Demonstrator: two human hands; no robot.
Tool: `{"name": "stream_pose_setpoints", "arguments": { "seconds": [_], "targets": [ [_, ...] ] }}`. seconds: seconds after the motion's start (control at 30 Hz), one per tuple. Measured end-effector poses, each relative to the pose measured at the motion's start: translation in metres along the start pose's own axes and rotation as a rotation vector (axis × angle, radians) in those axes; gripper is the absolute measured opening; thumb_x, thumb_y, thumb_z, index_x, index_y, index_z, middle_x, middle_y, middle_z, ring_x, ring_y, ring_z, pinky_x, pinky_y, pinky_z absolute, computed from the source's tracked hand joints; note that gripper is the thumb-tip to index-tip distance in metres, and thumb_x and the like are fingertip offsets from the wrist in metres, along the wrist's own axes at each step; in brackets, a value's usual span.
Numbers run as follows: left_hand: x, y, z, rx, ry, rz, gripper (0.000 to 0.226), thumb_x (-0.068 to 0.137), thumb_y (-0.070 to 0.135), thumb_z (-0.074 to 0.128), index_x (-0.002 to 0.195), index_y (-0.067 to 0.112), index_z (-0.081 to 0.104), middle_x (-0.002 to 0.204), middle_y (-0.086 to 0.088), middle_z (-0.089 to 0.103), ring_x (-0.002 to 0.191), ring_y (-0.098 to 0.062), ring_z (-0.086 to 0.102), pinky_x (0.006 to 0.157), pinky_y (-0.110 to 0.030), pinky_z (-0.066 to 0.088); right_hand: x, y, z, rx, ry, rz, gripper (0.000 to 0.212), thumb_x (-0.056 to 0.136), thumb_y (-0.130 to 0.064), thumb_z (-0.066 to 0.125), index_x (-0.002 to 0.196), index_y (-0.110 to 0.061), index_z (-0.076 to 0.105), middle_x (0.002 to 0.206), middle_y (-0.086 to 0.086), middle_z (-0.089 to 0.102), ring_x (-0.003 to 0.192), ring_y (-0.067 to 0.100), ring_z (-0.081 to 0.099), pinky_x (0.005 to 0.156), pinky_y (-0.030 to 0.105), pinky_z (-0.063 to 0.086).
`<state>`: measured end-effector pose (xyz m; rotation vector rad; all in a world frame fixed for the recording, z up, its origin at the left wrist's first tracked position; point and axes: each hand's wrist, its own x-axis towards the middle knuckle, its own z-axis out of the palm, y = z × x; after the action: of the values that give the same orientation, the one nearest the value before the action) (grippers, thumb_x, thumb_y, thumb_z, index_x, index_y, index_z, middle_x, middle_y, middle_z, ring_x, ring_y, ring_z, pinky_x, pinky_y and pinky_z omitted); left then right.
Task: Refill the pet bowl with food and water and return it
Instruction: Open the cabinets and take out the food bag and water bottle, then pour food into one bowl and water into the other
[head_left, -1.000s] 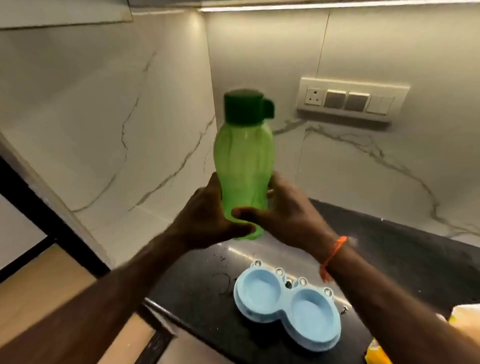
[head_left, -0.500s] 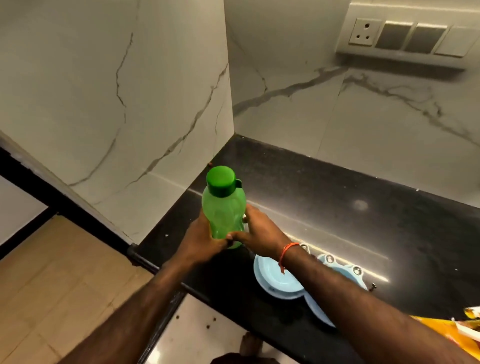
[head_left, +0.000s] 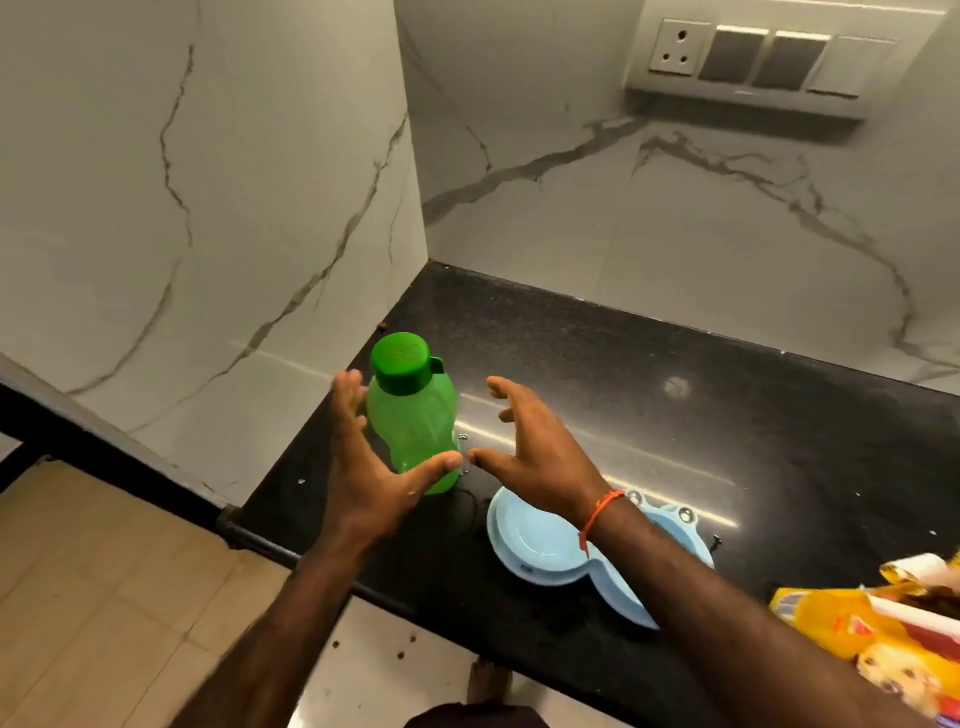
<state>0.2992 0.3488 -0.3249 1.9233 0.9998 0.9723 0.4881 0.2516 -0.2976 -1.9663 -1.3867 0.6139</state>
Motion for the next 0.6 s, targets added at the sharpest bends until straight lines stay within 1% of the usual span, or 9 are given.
{"name": "stream_pose_setpoints", "arguments": {
  "seconds": [0.07, 0.13, 0.17, 0.2, 0.27, 0.37, 0.43, 0.53, 0.6],
  "targets": [
    [-0.008, 0.022, -0.002, 0.038, 0.151, 0.11, 0.137, 0.06, 0.061, 0.086, 0.161, 0.013, 0.008, 0.168, -0.007, 0.015, 0.156, -0.02, 0.022, 0.122, -0.054, 0.028, -0.017, 0.003, -0.015, -0.017, 0.056, 0.005, 0.088, 0.086, -0.036, 0.08, 0.157, -0.022, 0.03, 0.157, -0.002, 0.04, 0.135, 0.014, 0.049, 0.107, 0.034, 0.047],
    [-0.017, 0.044, -0.002, 0.114, 0.264, 0.284, 0.133, 0.063, 0.059, 0.086, 0.156, -0.003, 0.014, 0.165, -0.024, 0.016, 0.154, -0.036, 0.02, 0.118, -0.062, 0.029, -0.037, 0.007, -0.029, -0.023, 0.104, 0.024, 0.087, 0.087, -0.037, 0.079, 0.158, -0.025, 0.029, 0.157, -0.004, 0.039, 0.134, 0.013, 0.049, 0.107, 0.033, 0.047],
    [-0.021, 0.056, -0.001, 0.15, 0.289, 0.379, 0.128, 0.065, 0.058, 0.085, 0.152, -0.005, 0.018, 0.161, -0.03, 0.019, 0.151, -0.045, 0.023, 0.114, -0.065, 0.03, -0.048, 0.009, -0.037, -0.022, 0.127, 0.034, 0.087, 0.087, -0.036, 0.079, 0.158, -0.026, 0.028, 0.158, -0.005, 0.039, 0.134, 0.013, 0.049, 0.107, 0.033, 0.048],
    [-0.024, 0.065, 0.001, 0.166, 0.299, 0.463, 0.122, 0.066, 0.057, 0.085, 0.149, -0.004, 0.021, 0.156, -0.033, 0.022, 0.146, -0.05, 0.026, 0.111, -0.067, 0.032, -0.058, 0.01, -0.043, -0.022, 0.15, 0.043, 0.087, 0.088, -0.036, 0.078, 0.158, -0.026, 0.028, 0.158, -0.005, 0.039, 0.133, 0.013, 0.05, 0.106, 0.033, 0.049],
    [-0.031, 0.083, 0.013, 0.128, 0.281, 0.608, 0.111, 0.069, 0.054, 0.085, 0.147, 0.002, 0.027, 0.147, -0.035, 0.028, 0.138, -0.055, 0.032, 0.11, -0.066, 0.034, -0.081, 0.016, -0.056, -0.033, 0.214, 0.073, 0.085, 0.088, -0.037, 0.078, 0.158, -0.027, 0.03, 0.157, -0.007, 0.039, 0.132, 0.011, 0.05, 0.106, 0.03, 0.049],
    [-0.043, 0.107, 0.039, 0.011, 0.136, 0.709, 0.104, 0.074, 0.052, 0.085, 0.152, 0.012, 0.028, 0.145, -0.033, 0.032, 0.138, -0.052, 0.036, 0.115, -0.054, 0.033, -0.114, 0.029, -0.076, -0.086, 0.32, 0.132, 0.082, 0.088, -0.038, 0.078, 0.156, -0.028, 0.033, 0.156, -0.008, 0.042, 0.131, 0.009, 0.051, 0.104, 0.023, 0.045],
    [-0.052, 0.122, 0.063, -0.062, -0.015, 0.702, 0.1, 0.074, 0.051, 0.085, 0.147, 0.006, 0.032, 0.149, -0.032, 0.034, 0.142, -0.045, 0.035, 0.118, -0.047, 0.03, -0.137, 0.039, -0.092, -0.148, 0.421, 0.177, 0.078, 0.087, -0.034, 0.079, 0.153, -0.025, 0.039, 0.152, -0.005, 0.048, 0.128, 0.012, 0.054, 0.101, 0.022, 0.043],
    [-0.063, 0.141, 0.1, -0.176, -0.232, 0.664, 0.095, 0.072, 0.052, 0.086, 0.14, 0.006, 0.039, 0.155, -0.026, 0.033, 0.148, -0.035, 0.032, 0.118, -0.041, 0.03, -0.17, 0.056, -0.12, -0.252, 0.574, 0.268, 0.062, 0.087, -0.03, 0.077, 0.143, -0.021, 0.053, 0.141, 0.001, 0.058, 0.125, 0.018, 0.058, 0.104, 0.034, 0.047],
    [-0.069, 0.151, 0.127, -0.233, -0.351, 0.686, 0.091, 0.075, 0.054, 0.085, 0.141, 0.01, 0.04, 0.158, -0.021, 0.031, 0.149, -0.032, 0.03, 0.116, -0.046, 0.035, -0.192, 0.071, -0.14, -0.372, 0.636, 0.353, 0.042, 0.088, -0.033, 0.069, 0.128, -0.02, 0.064, 0.127, 0.002, 0.066, 0.116, 0.023, 0.062, 0.1, 0.04, 0.051]
  ]
}}
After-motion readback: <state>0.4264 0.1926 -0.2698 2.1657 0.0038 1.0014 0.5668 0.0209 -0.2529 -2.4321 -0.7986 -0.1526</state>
